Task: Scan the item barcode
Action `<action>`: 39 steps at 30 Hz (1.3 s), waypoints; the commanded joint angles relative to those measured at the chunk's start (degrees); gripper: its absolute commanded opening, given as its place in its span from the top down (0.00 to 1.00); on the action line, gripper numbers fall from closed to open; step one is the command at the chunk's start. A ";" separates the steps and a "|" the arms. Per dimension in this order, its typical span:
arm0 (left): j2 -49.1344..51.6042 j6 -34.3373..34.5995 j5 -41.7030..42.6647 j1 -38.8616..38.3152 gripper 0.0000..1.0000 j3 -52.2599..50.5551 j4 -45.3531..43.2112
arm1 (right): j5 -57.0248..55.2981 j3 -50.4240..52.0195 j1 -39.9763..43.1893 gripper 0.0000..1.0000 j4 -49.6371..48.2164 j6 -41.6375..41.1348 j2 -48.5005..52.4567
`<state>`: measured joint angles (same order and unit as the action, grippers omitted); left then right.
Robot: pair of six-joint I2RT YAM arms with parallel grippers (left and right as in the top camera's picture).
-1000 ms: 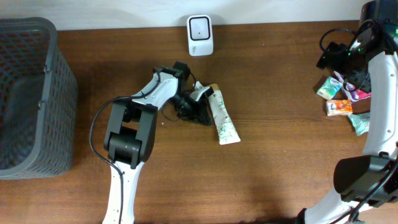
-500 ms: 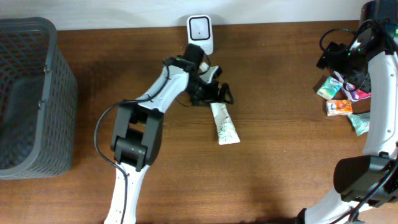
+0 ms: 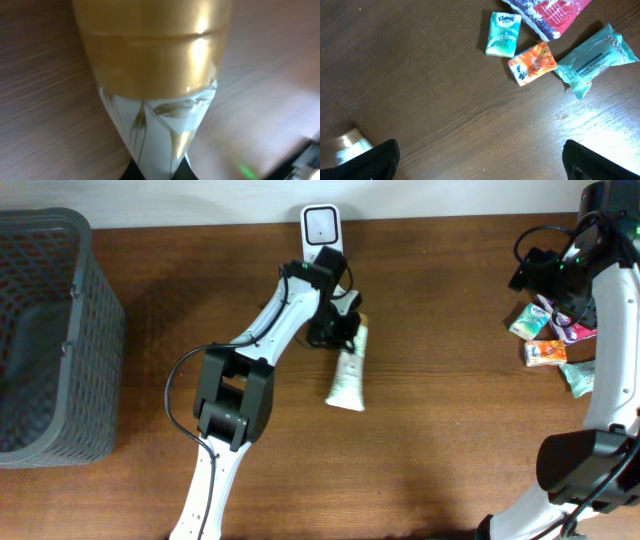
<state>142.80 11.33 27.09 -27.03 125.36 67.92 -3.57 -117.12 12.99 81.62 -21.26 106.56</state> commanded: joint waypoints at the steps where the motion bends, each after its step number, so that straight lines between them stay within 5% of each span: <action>1: 0.44 -1.81 -25.03 1.38 1.00 11.91 9.20 | 0.11 -0.17 0.15 0.01 0.02 -0.68 0.09; 5: 0.46 1.49 -56.39 0.68 1.00 15.87 16.11 | 0.11 -0.17 0.15 0.01 0.02 -0.68 0.09; 7: 0.50 5.79 -61.59 0.68 1.00 15.67 17.92 | 0.11 -0.17 0.15 0.01 0.02 -0.68 0.09; 16: 0.68 15.02 -58.38 -2.58 0.98 6.08 15.23 | 0.11 -0.17 0.15 0.01 0.02 -0.68 0.09; 22: 0.68 15.63 -44.13 -7.89 0.52 3.48 13.05 | 0.13 -0.17 0.15 0.01 0.02 -0.68 0.09; 27: 0.66 9.60 -30.64 -8.46 0.49 9.51 15.37 | 0.11 -0.17 0.15 0.01 0.02 -0.68 0.09; 31: 0.63 7.82 -32.06 -4.26 0.47 21.29 22.80 | 0.13 -0.17 0.15 0.01 0.02 -0.68 0.09; 33: 0.63 7.54 -34.23 -0.42 0.29 23.26 25.18 | 0.11 -0.17 0.15 0.01 0.02 -0.68 0.09; 35: 0.70 6.27 -32.61 4.02 0.23 22.08 26.88 | 0.11 -0.17 0.15 0.01 0.02 -0.68 0.09; 39: 0.72 0.50 -16.79 7.50 0.06 14.05 21.57 | 0.11 -0.17 0.15 0.01 0.02 -0.68 0.09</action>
<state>143.92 15.57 -0.25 -19.05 144.24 92.79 -3.57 -117.12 12.99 81.67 -21.26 106.56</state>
